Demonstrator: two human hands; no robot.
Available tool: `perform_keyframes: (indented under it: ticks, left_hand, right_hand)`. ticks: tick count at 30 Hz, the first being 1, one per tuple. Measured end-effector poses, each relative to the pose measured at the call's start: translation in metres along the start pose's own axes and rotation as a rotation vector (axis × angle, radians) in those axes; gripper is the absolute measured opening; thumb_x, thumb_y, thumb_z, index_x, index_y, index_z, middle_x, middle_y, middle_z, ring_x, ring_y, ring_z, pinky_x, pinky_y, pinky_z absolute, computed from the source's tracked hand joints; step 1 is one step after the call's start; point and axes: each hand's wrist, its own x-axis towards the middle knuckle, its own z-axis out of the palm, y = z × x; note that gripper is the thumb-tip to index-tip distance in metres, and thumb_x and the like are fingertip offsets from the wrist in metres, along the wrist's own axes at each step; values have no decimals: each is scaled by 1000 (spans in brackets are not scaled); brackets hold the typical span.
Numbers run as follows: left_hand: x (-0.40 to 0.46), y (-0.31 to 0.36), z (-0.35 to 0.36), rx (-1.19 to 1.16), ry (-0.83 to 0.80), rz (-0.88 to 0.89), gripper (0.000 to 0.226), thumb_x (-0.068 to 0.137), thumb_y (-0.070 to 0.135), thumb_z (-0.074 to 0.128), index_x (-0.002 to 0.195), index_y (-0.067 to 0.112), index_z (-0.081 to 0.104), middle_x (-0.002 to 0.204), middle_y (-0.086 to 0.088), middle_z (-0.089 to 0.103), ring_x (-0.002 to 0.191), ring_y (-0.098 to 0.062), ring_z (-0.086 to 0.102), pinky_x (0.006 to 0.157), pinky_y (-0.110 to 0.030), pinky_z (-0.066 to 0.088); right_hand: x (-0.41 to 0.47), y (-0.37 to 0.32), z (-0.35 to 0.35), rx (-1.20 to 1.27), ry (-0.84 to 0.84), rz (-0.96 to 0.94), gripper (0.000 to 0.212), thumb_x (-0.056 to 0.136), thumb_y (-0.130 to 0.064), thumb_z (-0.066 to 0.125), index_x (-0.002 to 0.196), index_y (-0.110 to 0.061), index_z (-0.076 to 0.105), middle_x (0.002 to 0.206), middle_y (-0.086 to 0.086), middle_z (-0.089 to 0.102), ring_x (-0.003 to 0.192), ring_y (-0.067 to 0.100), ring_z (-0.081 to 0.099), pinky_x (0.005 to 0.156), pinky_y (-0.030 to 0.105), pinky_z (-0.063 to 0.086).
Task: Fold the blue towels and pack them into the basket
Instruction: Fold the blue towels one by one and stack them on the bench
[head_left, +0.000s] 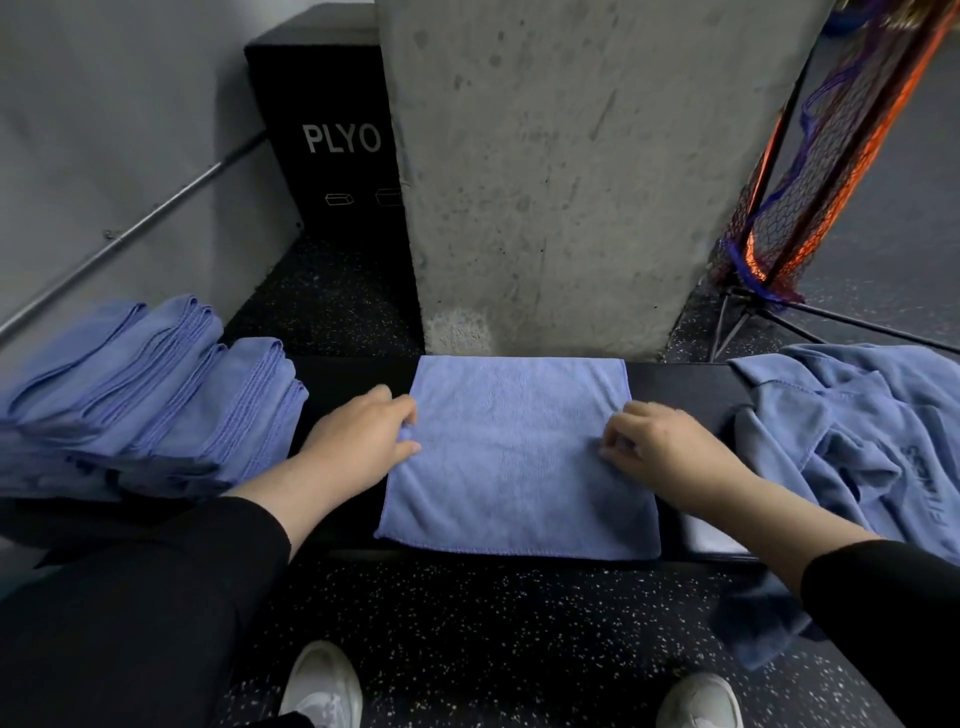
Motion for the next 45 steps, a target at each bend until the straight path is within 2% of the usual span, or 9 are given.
perform_keyframes:
  ticks: [4,10,18,24,28,31,36,41,45]
  left_hand:
    - [-24,2,4,85,15,358,27,90,56,62,106,34,59,108,17,44,102,-7,43,96,-32,36]
    - [-52,7,17,131,-16,487,41,90,71,43,112,38,54,116,19,44,112,-4,45,100,-31,34]
    - [-60,39,15,198,22,446,61,84,84,29,108,36,58,106,16,50,99,-7,48,88,-29,38]
    - [-42,38,15,58,67,291,11,93,29,51,97,23,60,97,10,55,97,-16,54,82,-33,41]
    - [-31,15,3,-363,95,67,13,91,10,57,85,20,63,81,4,61,78,-16,57,73,-36,46]
    - [-30,-7,-5,-528,-7,22,21,98,21,60,78,28,64,65,9,55,60,-5,46,64,-31,40]
    - [-35,-16,-16,-709,-204,-24,29,105,27,51,83,24,68,78,3,64,78,-9,63,87,-40,59]
    - [-63,-7,-26,-860,-555,-131,28,107,26,48,107,6,68,86,-13,73,72,-23,68,69,-36,58]
    - [-84,-3,-30,-906,-818,-190,27,104,22,51,113,0,63,75,-17,69,56,-24,64,57,-31,54]
  right_hand:
    - [-34,-1,6,-32,-154,-200,41,86,-72,43,93,-35,60,100,-18,54,96,7,51,76,33,41]
    - [-70,5,8,-58,-174,-253,50,75,-69,58,115,-40,47,138,-15,46,127,10,49,95,39,45]
    - [-62,0,3,183,30,-70,10,98,-26,56,94,-22,64,90,-14,70,82,8,66,75,31,51]
    - [-39,6,-3,311,44,128,23,102,-29,50,79,-32,47,62,-11,57,62,5,53,59,20,37]
    - [-30,10,-6,345,14,159,28,102,-23,51,75,-30,46,65,-22,58,63,-1,52,61,14,38]
    - [-26,10,-13,380,4,160,31,103,-19,51,73,-24,43,59,-10,51,60,2,48,61,14,37]
    - [-25,4,-30,388,-126,241,27,106,-26,45,81,-16,47,70,2,54,54,3,52,57,22,43]
    - [-38,-11,-52,368,-406,286,25,105,-26,48,88,-12,58,68,-2,54,46,4,50,50,16,41]
    - [-62,-23,-59,602,-646,383,15,103,-24,52,92,-18,60,68,0,45,49,11,50,45,28,44]
